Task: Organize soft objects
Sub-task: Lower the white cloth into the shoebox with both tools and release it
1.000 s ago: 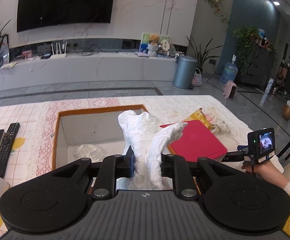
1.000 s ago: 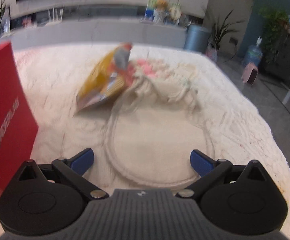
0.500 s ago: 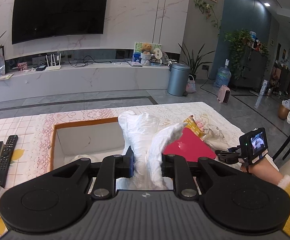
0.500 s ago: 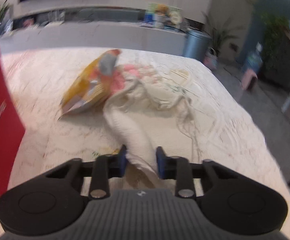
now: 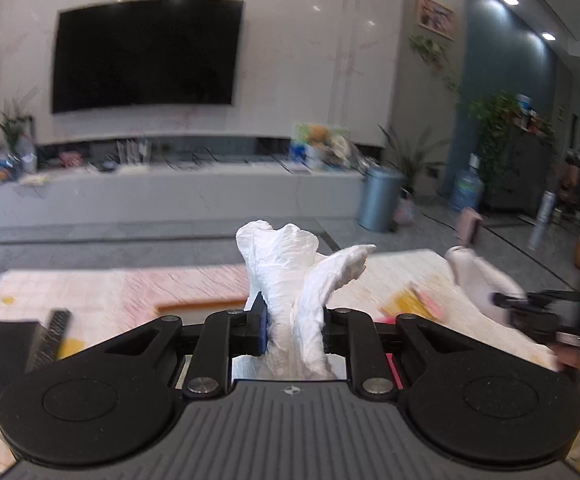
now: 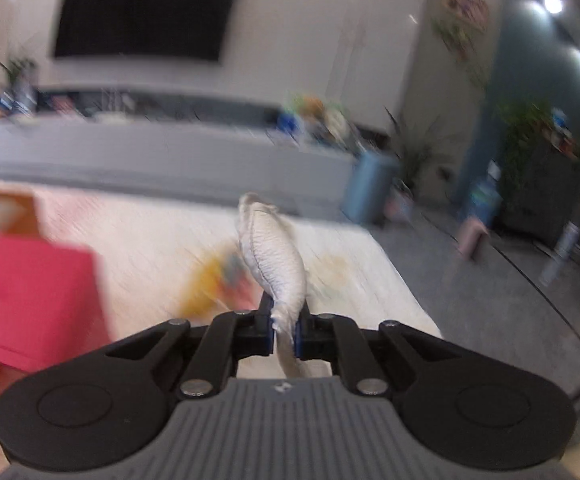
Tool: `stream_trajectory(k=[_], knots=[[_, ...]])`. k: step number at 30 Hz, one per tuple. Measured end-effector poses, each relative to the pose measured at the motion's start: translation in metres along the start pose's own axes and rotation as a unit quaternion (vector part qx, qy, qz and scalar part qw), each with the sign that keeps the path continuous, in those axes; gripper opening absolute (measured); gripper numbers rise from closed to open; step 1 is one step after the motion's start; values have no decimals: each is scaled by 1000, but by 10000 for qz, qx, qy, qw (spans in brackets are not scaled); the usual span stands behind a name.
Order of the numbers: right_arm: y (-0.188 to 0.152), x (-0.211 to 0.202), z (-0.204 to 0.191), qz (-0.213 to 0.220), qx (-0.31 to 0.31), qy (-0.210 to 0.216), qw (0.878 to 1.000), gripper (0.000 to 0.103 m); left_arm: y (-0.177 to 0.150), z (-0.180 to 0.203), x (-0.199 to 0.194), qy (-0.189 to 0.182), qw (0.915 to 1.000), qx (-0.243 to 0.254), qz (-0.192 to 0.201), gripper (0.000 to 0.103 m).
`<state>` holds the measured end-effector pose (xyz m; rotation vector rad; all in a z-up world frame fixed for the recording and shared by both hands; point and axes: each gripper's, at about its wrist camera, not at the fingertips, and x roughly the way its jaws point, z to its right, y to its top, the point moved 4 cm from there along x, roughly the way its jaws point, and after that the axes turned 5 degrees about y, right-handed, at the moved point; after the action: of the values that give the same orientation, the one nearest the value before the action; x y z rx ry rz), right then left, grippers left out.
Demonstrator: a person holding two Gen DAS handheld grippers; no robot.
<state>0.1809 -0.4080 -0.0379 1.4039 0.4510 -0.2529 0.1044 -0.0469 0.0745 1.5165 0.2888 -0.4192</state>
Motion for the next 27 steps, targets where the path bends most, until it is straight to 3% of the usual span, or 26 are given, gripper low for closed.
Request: stream_trajectory(k=[5,10,15,17,21,23,27], knots=[[44,-31,-50,370,-252,438,9980,6,-2,-29,6,445,9986,-193,208,22],[82,-31,-108,505,-443,884,9938,6,-24,-42,25,814,9963,-150,-220,22],[100,-16,-177,274,-950,1437,9847,6,-34,-61,30,921,9948,-209,-376,22],[99,-4,-204,82,-1315,1537,9793,6,-35,-66,30,958,9944,-224,-391,22],[85,26,-253,-249,-2269,1148,9668,6,-36,-77,32,865,9945,-369,-453,22],[73,45,-275,-499,-2785,950,9544,6,-38,-80,33,876,9942,-383,-494,22],[41,75,-305,-1146,-3460,962,9262,7,-40,-86,32,889,9935,-459,-539,22]])
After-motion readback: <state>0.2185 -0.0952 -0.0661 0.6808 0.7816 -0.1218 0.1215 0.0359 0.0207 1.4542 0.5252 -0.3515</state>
